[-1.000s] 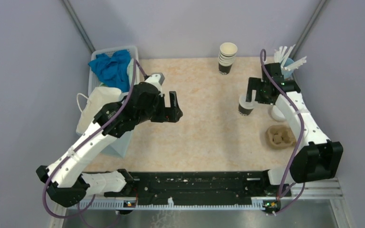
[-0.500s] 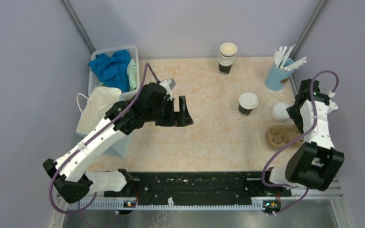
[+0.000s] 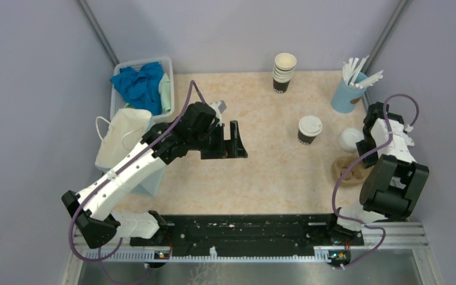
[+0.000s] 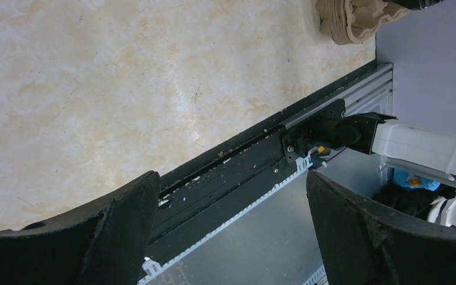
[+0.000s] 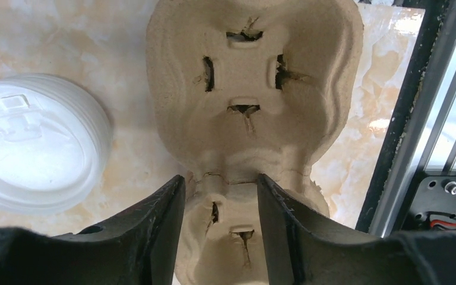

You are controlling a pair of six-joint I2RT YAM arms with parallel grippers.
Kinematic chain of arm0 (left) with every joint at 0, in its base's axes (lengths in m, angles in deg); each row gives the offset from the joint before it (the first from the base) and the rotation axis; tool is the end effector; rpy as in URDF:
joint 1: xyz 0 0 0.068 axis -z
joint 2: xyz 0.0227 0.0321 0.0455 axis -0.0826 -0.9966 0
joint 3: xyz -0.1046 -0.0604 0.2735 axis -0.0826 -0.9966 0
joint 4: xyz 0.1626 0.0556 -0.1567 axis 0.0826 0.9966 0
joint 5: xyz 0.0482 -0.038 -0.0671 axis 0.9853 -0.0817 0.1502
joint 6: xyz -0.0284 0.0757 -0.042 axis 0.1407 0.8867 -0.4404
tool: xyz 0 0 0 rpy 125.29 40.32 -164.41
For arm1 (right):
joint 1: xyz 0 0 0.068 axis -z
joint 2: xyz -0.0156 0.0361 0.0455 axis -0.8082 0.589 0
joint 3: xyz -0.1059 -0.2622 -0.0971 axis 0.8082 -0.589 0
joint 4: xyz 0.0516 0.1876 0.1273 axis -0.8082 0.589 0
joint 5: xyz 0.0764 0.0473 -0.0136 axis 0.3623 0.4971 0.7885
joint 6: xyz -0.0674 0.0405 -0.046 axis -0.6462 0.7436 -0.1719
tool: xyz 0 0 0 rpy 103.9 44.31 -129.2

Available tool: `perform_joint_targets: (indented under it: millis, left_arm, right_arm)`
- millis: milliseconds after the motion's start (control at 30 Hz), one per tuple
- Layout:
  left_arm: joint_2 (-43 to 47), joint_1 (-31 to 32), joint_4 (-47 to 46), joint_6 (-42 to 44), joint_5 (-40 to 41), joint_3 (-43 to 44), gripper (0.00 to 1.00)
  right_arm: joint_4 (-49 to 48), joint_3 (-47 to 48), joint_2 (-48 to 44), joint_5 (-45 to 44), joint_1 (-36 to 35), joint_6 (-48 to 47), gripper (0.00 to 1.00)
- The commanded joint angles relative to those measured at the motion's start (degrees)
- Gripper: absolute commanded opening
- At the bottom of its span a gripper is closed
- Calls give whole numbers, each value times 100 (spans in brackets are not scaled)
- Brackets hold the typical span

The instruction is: Pack the takeout coffee

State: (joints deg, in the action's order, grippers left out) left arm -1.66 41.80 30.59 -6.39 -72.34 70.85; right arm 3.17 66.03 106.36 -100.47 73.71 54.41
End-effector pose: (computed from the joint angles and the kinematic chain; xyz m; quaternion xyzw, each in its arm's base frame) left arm 0.1593 -0.1862 0.3763 0.0599 0.9121 -0.3310 0.2345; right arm 0.2199 -0.1182 0.2380 0.6509 0.7198 -0.1882 0.1512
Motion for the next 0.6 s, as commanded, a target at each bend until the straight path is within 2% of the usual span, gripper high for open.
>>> perform_joint_targets:
  millis: [0, 167, 300, 400, 567]
  left_arm:
    - [-57, -7, -243, -37, -137, 164, 98]
    - [-135, -15, -282, 28, -176, 203, 98]
    - [-127, -8, -207, 117, -155, 241, 98]
    - [-92, -14, -185, 153, -147, 223, 98]
    - [-116, -10, -202, 239, -182, 225, 98]
  right_arm:
    - [-112, -84, -75, -39, 45, 303, 47]
    - [-120, -67, 55, -16, 50, 333, 41]
    - [183, 149, 298, -142, 44, 366, 29]
    - [391, 353, 378, -187, 36, 280, 29]
    - [422, 489, 138, -271, 33, 166, 39]
